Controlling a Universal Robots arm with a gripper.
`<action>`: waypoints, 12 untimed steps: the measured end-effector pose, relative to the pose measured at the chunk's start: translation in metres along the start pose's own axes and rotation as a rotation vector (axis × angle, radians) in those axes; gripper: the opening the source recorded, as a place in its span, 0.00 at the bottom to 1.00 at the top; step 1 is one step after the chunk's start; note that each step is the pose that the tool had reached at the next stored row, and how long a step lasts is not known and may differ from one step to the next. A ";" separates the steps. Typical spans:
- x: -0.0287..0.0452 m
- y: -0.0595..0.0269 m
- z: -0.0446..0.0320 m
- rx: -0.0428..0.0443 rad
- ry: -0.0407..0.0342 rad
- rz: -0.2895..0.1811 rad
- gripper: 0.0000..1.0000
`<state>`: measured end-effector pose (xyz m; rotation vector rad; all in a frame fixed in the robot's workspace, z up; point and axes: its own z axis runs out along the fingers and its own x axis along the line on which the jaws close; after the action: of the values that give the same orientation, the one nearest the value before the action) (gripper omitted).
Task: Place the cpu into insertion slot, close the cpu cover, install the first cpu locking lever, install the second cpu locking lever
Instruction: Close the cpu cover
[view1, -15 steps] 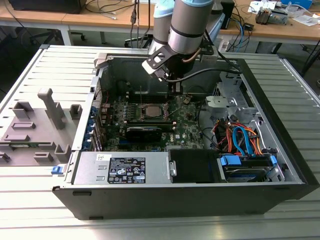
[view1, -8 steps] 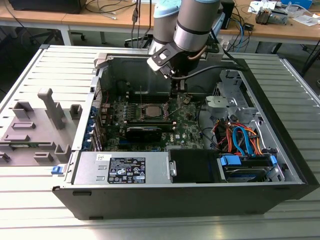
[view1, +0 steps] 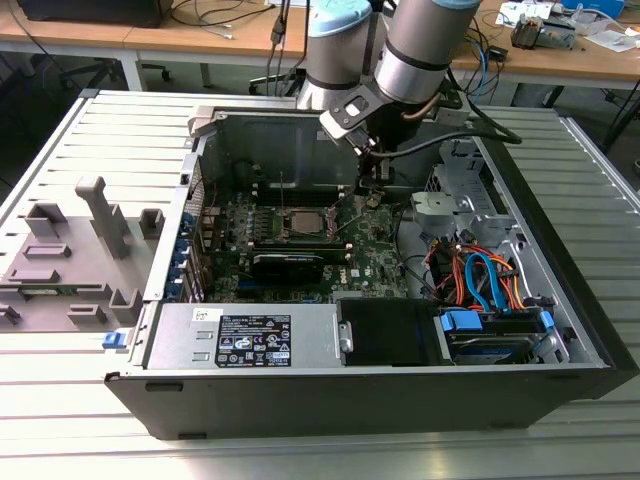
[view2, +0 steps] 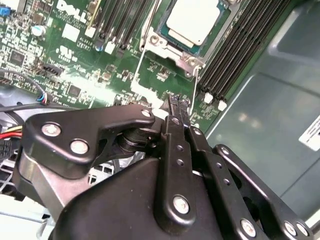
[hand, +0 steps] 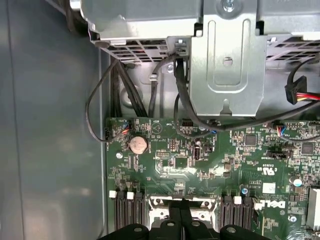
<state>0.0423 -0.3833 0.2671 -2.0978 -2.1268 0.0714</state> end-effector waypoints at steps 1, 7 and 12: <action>-0.0002 0.0025 -0.0003 0.0055 0.0002 0.000 0.11; -0.0049 0.0093 0.0008 0.0239 0.0006 0.002 0.11; -0.0051 0.0093 0.0008 0.0202 0.0002 0.002 0.11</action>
<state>0.0514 -0.3882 0.2647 -2.0883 -2.1153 0.0925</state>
